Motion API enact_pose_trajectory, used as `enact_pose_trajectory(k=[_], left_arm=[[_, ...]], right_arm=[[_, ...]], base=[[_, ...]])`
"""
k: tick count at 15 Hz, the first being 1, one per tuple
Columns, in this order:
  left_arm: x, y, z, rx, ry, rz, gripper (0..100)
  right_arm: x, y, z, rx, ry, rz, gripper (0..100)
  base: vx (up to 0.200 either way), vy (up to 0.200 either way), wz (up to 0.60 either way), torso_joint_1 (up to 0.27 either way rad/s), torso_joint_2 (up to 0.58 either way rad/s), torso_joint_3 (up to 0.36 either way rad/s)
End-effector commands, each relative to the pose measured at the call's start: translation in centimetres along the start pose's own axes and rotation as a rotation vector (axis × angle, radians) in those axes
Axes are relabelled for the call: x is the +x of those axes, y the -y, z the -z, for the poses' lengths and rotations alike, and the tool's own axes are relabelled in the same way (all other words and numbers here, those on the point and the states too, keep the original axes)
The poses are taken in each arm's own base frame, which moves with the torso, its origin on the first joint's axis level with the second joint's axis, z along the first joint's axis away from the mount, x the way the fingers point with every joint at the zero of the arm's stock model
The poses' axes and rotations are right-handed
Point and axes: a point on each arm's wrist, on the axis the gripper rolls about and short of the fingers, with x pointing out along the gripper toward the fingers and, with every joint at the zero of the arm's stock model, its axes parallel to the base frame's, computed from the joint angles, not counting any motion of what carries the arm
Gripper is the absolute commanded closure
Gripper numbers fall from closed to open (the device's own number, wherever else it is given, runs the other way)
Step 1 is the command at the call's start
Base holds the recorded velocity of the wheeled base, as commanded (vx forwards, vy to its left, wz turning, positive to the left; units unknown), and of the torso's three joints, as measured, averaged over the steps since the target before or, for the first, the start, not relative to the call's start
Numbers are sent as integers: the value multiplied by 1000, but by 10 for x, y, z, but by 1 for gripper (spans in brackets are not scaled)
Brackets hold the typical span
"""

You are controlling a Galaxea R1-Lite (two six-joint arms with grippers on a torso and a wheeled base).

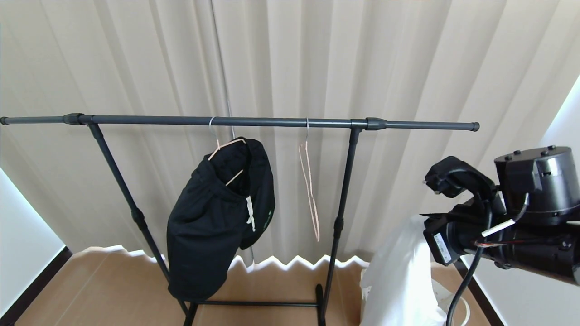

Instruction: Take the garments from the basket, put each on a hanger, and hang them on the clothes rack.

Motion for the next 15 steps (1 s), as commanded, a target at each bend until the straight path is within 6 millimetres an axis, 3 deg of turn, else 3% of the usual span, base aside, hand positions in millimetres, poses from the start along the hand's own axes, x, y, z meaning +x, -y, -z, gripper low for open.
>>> enact_pose_trajectory(k=[1,2,3,5,10,12,13,15], left_arm=[[52,4,-42,-77,-214,98,0],[52,4,-42,-77,-214,98,0],[77,23,-56,-104,-302,179,0],[101,47,-62,-109,-353,189,0],[161,110,-56,-49,-377,293,0],[166,118,-57,-41,-369,300,0],[173,134,-59,-25,-372,336,0],[174,148,-60,-9,-368,383,0]], right_arm=[[-35,7,-36,156,40,-144,100],[-35,7,-36,156,40,-144,100],[-18,2,-40,234,-7,-154,100],[-9,-13,-45,288,-30,-187,100],[24,-57,-53,370,17,-140,100],[25,-67,-56,382,17,-147,100],[31,-80,-60,398,26,-131,100],[37,-86,-64,418,26,-126,100]], base=[[0,0,0,0,0,0],[0,0,0,0,0,0],[0,0,0,0,0,0],[0,0,0,0,0,0],[0,0,0,0,0,0],[0,0,0,0,0,0],[0,0,0,0,0,0],[0,0,0,0,0,0]])
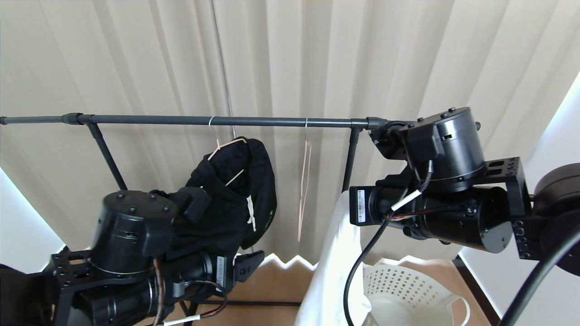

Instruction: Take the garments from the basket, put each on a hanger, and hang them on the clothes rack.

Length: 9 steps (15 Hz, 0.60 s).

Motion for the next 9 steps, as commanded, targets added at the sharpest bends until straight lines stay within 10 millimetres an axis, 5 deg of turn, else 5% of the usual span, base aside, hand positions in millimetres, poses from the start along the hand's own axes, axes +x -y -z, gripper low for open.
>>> enact_pose_trajectory(k=[1,5,9], left_arm=[[20,20,4,42,-28,52,0],[52,48,1,63,27,91,0],[63,59,1,70,57,86,0]], right_arm=[[19,-10,5,-3,-18,26,100],[33,-16,0,61,24,70,100],[31,-20,-6,68,49,69,100]], base=[[0,0,0,0,0,0],[0,0,0,0,0,0],[0,0,0,0,0,0]])
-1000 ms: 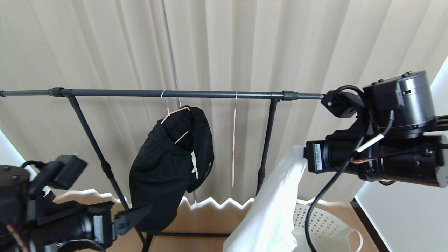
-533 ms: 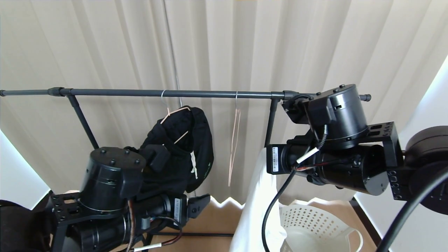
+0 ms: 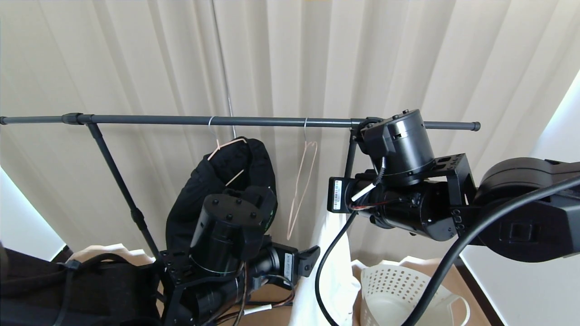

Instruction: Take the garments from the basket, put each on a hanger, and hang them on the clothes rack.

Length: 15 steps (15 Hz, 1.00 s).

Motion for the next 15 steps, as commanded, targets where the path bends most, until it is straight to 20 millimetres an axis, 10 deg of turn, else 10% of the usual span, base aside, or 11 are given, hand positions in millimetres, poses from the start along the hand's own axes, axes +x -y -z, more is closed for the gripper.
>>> enact_pose_trajectory(k=[1,15], left_arm=[[9,4,1,1,-4,-2,0],[46,26,-18,-57,187,-163,0]], right_arm=[[1,-2,0,-1,0,-4,100],[-4,-6,5,5,1,-8,100]], base=[[0,0,0,0,0,0],[0,0,0,0,0,0]])
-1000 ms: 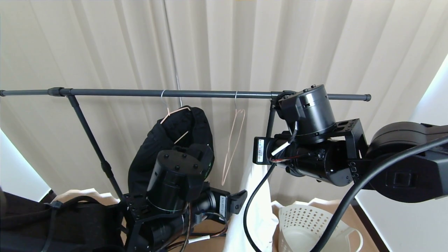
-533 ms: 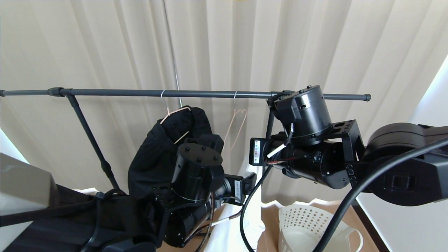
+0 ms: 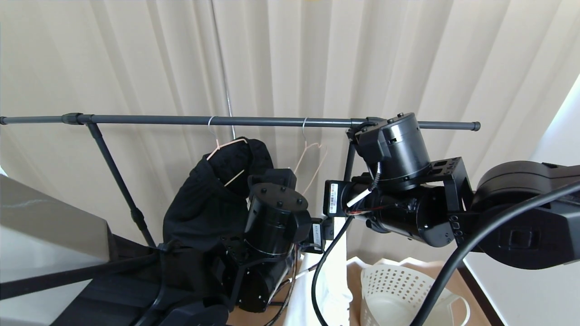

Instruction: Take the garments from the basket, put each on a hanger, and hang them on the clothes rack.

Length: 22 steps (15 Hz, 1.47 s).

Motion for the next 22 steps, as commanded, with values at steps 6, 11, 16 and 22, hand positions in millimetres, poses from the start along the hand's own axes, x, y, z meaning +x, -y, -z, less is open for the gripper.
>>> enact_pose_trajectory(k=[6,11,16,22], left_arm=[[5,-5,9,20,-5,-76,0],[10,-21,25,45,-62,-127,0],[3,-35,45,62,-97,-146,0],[-7,-45,62,77,-121,-154,0]], right_arm=[[-7,2,-4,35,30,16,100],[-27,8,-15,58,82,14,100],[-34,15,-24,78,109,21,100],[-36,23,-31,94,128,39,100]], base=[[0,0,0,0,0,0],[0,0,0,0,0,0],[0,0,0,0,0,0],[0,0,0,0,0,0]])
